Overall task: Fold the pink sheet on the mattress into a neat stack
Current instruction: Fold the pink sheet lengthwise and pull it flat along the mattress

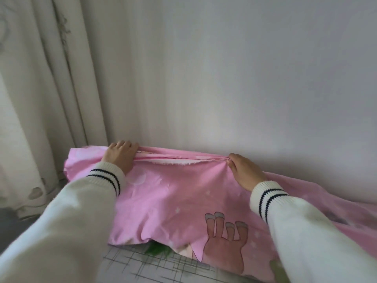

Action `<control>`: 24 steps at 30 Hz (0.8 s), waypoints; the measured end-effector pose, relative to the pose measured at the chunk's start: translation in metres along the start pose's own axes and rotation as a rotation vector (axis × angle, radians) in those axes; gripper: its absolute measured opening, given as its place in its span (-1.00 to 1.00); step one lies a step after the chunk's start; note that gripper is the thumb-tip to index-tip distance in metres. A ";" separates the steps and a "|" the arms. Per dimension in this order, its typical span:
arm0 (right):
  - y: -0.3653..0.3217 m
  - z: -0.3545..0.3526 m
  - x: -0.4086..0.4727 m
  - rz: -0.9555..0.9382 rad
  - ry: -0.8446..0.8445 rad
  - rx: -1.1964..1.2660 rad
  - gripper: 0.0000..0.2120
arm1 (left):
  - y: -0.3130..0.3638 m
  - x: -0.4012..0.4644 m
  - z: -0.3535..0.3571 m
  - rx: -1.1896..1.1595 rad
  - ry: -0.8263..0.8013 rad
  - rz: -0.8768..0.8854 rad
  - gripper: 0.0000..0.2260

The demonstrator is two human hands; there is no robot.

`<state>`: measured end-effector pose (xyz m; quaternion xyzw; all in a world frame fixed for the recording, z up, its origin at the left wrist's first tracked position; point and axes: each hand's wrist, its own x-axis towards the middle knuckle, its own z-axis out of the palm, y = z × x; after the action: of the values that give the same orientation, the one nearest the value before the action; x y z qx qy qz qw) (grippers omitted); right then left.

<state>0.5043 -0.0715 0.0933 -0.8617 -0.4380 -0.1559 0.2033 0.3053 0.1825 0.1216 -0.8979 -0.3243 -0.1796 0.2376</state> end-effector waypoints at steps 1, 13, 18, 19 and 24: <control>-0.003 -0.007 -0.003 -0.012 0.020 -0.013 -0.73 | -0.002 -0.001 -0.007 -0.019 0.020 -0.012 -0.64; -0.026 -0.081 -0.017 -0.110 0.244 -0.045 -0.72 | -0.028 -0.020 -0.081 -0.020 0.445 0.014 -0.76; -0.030 -0.100 -0.023 -0.110 0.323 -0.029 -0.73 | -0.032 -0.023 -0.101 0.009 0.610 0.060 -0.82; -0.031 -0.103 -0.024 -0.111 0.334 -0.037 -0.73 | -0.033 -0.023 -0.104 0.005 0.628 0.071 -0.78; -0.034 -0.117 -0.036 -0.116 0.424 -0.074 -0.76 | -0.038 -0.030 -0.119 0.012 0.723 0.092 -0.78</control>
<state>0.4451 -0.1351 0.1864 -0.7898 -0.4285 -0.3609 0.2498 0.2382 0.1286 0.2176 -0.7887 -0.1796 -0.4724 0.3501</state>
